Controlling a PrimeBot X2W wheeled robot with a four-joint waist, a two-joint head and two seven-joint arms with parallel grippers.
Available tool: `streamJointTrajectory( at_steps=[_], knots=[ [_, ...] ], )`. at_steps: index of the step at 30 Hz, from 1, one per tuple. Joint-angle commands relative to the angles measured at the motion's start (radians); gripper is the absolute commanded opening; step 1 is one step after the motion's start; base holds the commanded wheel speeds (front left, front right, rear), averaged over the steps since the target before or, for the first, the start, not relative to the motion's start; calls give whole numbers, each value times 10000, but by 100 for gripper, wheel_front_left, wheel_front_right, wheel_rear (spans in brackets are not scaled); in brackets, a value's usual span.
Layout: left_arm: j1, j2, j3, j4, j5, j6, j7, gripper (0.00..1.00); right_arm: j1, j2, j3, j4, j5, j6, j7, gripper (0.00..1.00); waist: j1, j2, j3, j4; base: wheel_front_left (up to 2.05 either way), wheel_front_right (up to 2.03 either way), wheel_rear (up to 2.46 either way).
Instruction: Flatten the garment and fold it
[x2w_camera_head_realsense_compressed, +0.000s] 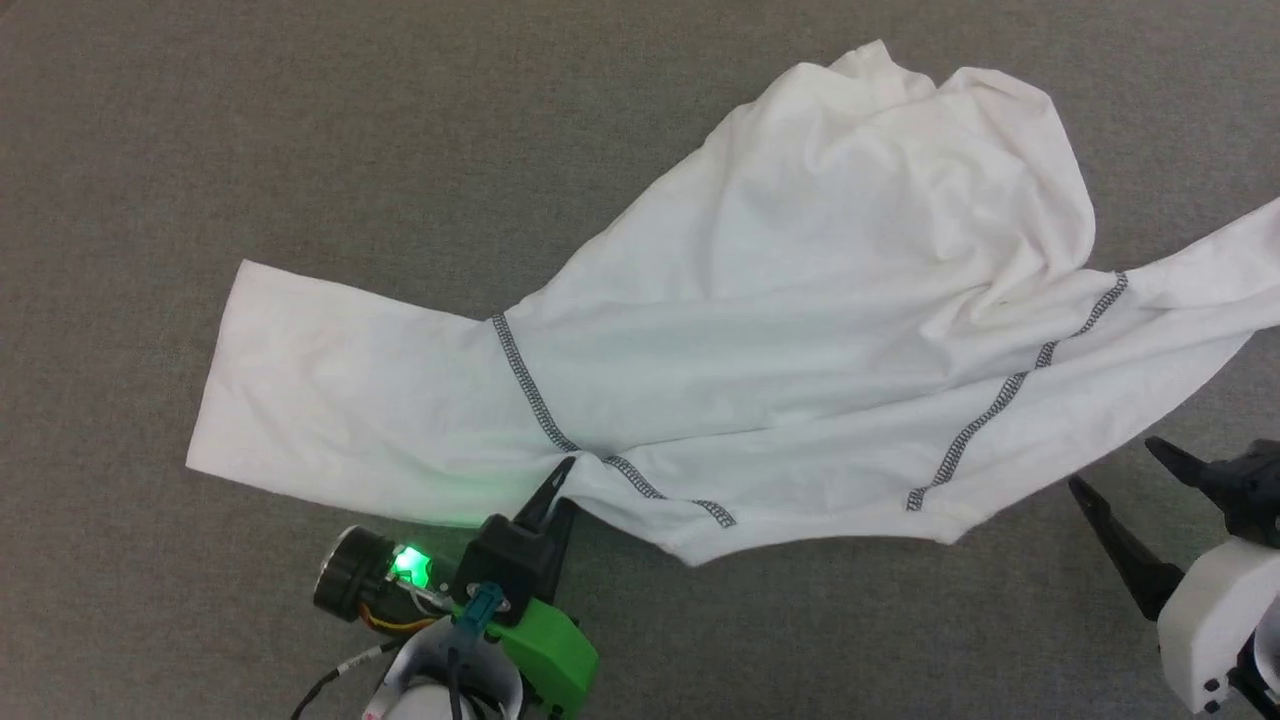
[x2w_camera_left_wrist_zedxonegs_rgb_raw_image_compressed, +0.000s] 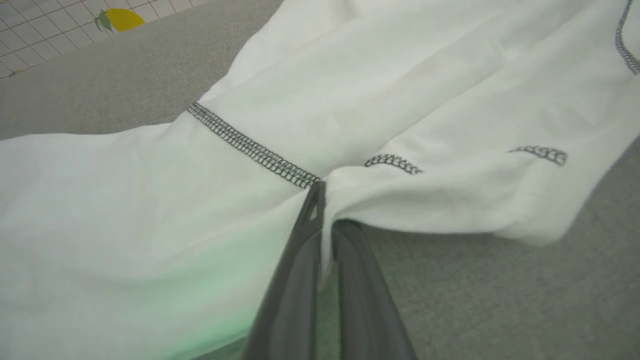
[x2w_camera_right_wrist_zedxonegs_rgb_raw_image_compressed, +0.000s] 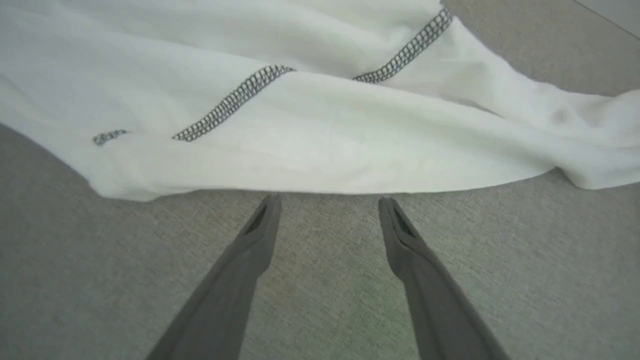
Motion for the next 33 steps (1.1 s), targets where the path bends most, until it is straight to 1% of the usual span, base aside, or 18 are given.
streamJointTrajectory(
  at_steps=[1,9,14,15,16,22,26,27,28,29,30,33],
  knots=[
    [-235,-75,-35,23,-49,35,-88,0,-262,-85,120,105,-106,-15,-157,100,0,0,229,206,0,0,0],
    [-388,-209,-195,138,-67,94,-215,0,-793,-453,675,560,-264,-15,-471,100,0,0,532,526,0,0,0],
    [-413,-274,-231,265,-145,142,-339,0,-1007,-408,764,634,-237,-15,-699,100,0,0,616,587,0,0,0],
    [-418,-277,-231,305,-158,156,-370,0,-1023,-393,739,694,-272,-15,-662,40,0,0,623,579,0,0,0],
    [-424,-281,-237,342,-168,163,-391,0,-1038,-374,733,718,-283,-15,-664,0,0,0,622,574,0,0,0],
    [-493,-292,-252,623,-276,170,-520,0,-1020,-59,678,842,-286,-15,-873,0,0,0,341,422,0,0,0],
    [-434,-222,-223,761,-375,167,-568,0,-835,321,377,912,-320,-15,-1014,0,0,0,-86,216,0,0,0],
    [-401,-197,-212,785,-409,166,-577,0,-747,473,222,896,-345,-15,-1076,24,0,0,-210,157,0,0,0],
    [-368,-175,-198,796,-437,171,-586,0,-660,594,110,867,-378,-15,-1132,100,0,0,-310,100,0,0,0],
    [-316,-148,-169,795,-480,185,-597,0,-530,767,-55,827,-407,-15,-1185,100,0,0,-416,23,0,0,0],
    [-156,-49,-89,767,-580,228,-582,0,-107,1093,-330,709,-489,-15,-1230,100,0,0,-640,-174,0,0,0],
    [-27,24,-55,679,-646,270,-560,0,393,1369,-664,584,-503,-15,-1252,100,0,0,-746,-308,0,0,0]
  ],
)
